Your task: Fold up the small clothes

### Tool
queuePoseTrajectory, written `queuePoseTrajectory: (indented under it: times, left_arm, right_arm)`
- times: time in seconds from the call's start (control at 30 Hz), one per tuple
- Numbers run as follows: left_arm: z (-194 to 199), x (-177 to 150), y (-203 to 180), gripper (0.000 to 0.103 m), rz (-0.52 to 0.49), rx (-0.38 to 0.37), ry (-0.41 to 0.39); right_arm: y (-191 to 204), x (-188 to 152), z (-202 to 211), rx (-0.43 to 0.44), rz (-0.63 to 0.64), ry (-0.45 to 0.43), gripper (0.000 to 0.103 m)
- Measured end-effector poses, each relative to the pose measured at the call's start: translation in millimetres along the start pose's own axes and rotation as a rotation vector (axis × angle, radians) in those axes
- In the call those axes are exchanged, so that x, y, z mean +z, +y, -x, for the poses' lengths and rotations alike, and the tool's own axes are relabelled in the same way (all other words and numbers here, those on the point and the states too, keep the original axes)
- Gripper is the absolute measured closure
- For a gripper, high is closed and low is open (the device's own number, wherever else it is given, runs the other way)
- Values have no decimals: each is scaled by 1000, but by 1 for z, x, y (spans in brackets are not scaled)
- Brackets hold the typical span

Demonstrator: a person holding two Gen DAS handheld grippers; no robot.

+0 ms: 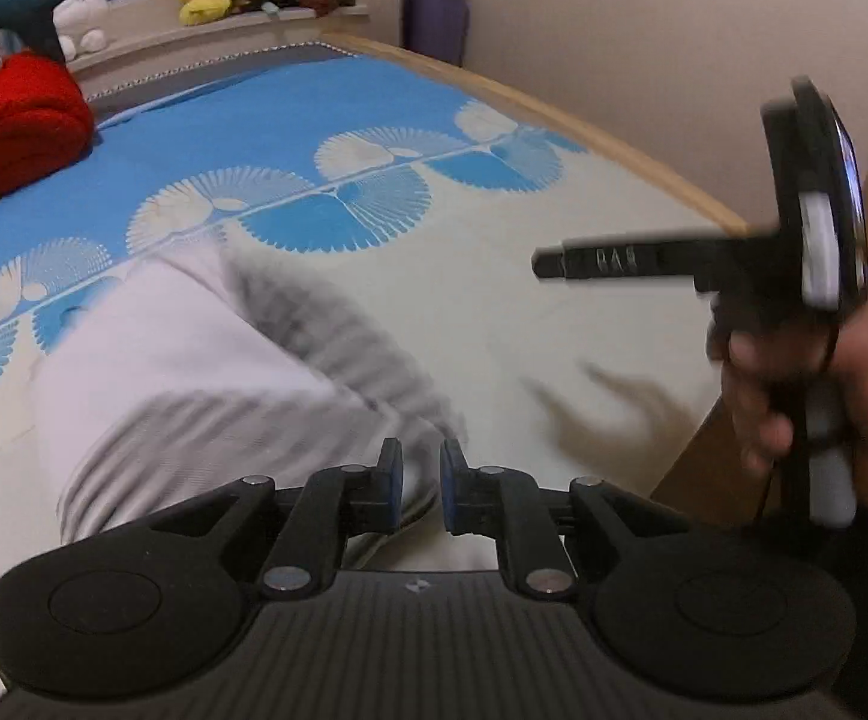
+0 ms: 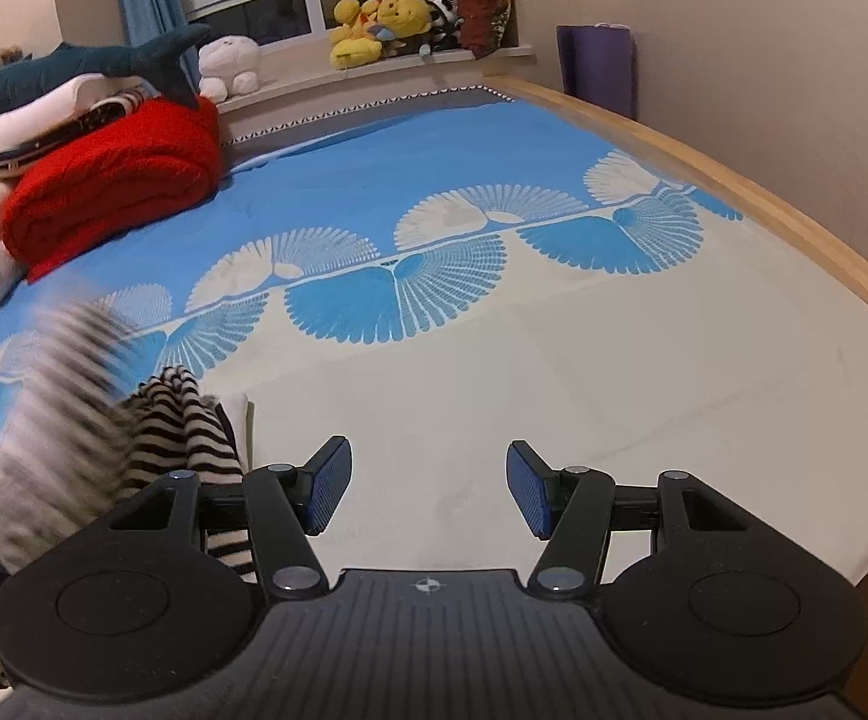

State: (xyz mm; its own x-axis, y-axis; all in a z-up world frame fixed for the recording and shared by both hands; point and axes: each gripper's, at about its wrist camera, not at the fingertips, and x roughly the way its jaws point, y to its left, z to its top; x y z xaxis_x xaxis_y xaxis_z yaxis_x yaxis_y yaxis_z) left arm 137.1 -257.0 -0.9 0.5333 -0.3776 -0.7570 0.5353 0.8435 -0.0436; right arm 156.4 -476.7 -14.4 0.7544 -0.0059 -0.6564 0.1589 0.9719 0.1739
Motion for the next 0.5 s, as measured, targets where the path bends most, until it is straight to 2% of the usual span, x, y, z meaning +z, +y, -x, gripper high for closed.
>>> queuePoseTrajectory:
  times: [0.13, 0.2, 0.37, 0.43, 0.5]
  left_arm:
    - [22, -16, 40, 87, 62, 8, -22]
    - [36, -24, 72, 87, 50, 65, -23]
    - [55, -47, 143, 87, 37, 180, -12]
    - [54, -55, 171, 87, 68, 206, -28]
    - [59, -66, 197, 87, 123, 221, -61]
  right_arm:
    - [-4, 2, 1, 36, -47, -6, 44]
    - [-1, 4, 0, 70, -71, -7, 45]
    - [28, 8, -5, 162, -42, -25, 59]
    - [47, 7, -13, 231, -16, 7, 59]
    - [63, 5, -26, 329, 0, 87, 59]
